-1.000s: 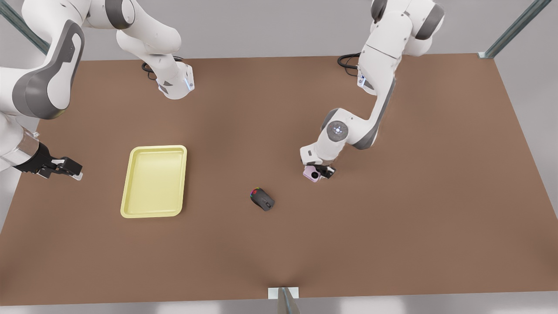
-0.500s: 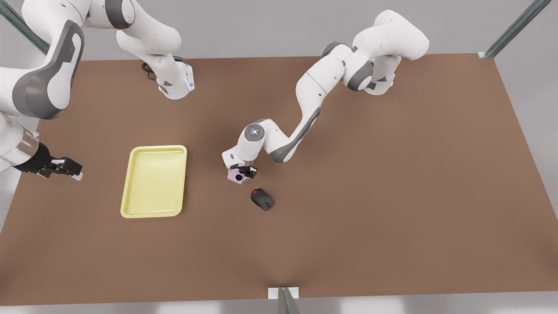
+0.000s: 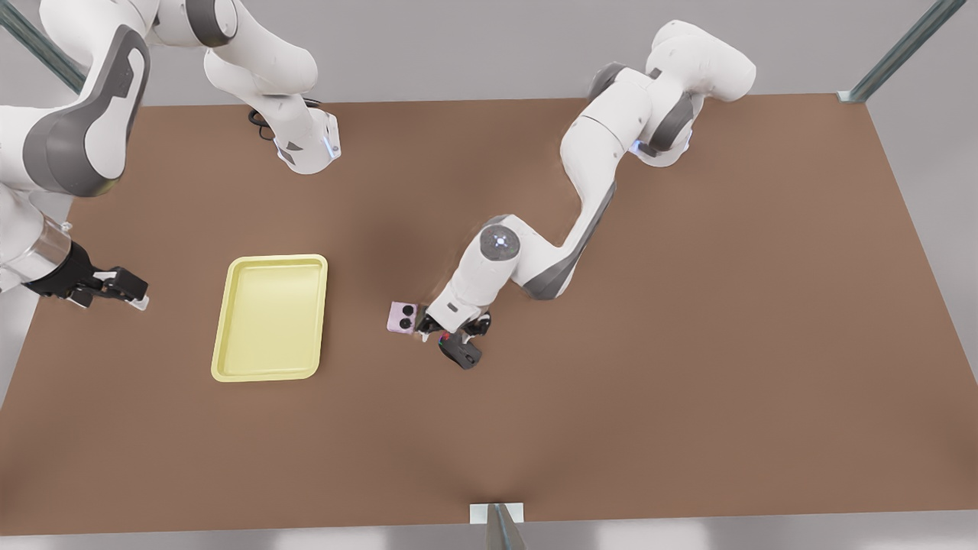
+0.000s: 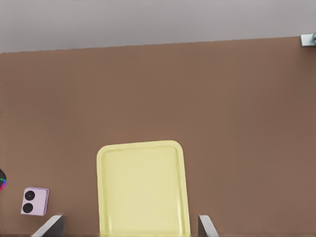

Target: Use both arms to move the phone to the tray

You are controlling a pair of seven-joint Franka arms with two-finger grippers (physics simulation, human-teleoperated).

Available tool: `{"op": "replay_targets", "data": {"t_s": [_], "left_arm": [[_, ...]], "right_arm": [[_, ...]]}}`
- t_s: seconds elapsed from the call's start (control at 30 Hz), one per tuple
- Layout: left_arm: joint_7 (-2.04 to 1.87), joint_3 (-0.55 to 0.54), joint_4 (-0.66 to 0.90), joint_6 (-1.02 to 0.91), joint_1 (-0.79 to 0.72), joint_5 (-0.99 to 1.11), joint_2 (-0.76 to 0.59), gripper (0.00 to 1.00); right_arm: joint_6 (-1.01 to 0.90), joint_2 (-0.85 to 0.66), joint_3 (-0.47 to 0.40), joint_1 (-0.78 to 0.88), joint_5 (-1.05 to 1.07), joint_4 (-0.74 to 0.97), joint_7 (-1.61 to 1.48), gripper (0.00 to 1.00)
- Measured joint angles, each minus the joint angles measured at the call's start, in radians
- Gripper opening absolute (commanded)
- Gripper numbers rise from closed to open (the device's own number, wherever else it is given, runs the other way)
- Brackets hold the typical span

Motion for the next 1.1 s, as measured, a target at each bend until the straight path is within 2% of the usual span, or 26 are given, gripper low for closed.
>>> {"op": "replay_targets", "data": {"t_s": [0.03,0.13,0.2,0.27,0.37,0.47,0.77,1.1], "left_arm": [[0.034,0.008,-0.029,-0.102,0.093,0.002,-0.084,1.00],[0.150,0.131,-0.098,-0.367,0.279,0.005,-0.322,1.00],[0.222,0.045,-0.301,-0.476,0.446,0.049,-0.574,1.00],[0.286,0.001,-0.412,-0.544,0.516,0.089,-0.679,1.00],[0.370,-0.014,-0.413,-0.614,0.521,0.118,-0.678,1.00],[0.445,0.020,-0.387,-0.657,0.532,0.128,-0.676,1.00],[0.603,0.030,-0.376,-0.707,0.533,0.133,-0.659,1.00],[0.706,0.028,-0.375,-0.718,0.531,0.135,-0.636,1.00]], "right_arm": [[-0.032,0.000,0.001,0.011,0.002,0.000,0.000,1.00],[-0.082,0.017,0.001,0.035,0.012,-0.012,0.006,1.00],[-0.089,0.009,0.001,0.119,0.017,-0.043,0.027,1.00],[-0.042,-0.096,0.006,0.190,0.022,-0.255,0.056,1.00],[0.039,-0.132,0.008,0.266,0.029,-0.426,0.119,1.00],[0.132,-0.139,0.009,0.356,0.035,-0.559,0.191,1.00],[0.478,0.028,0.015,0.483,0.045,-0.735,0.433,1.00],[0.777,0.266,0.022,0.532,0.046,-0.697,0.640,1.00]]}}
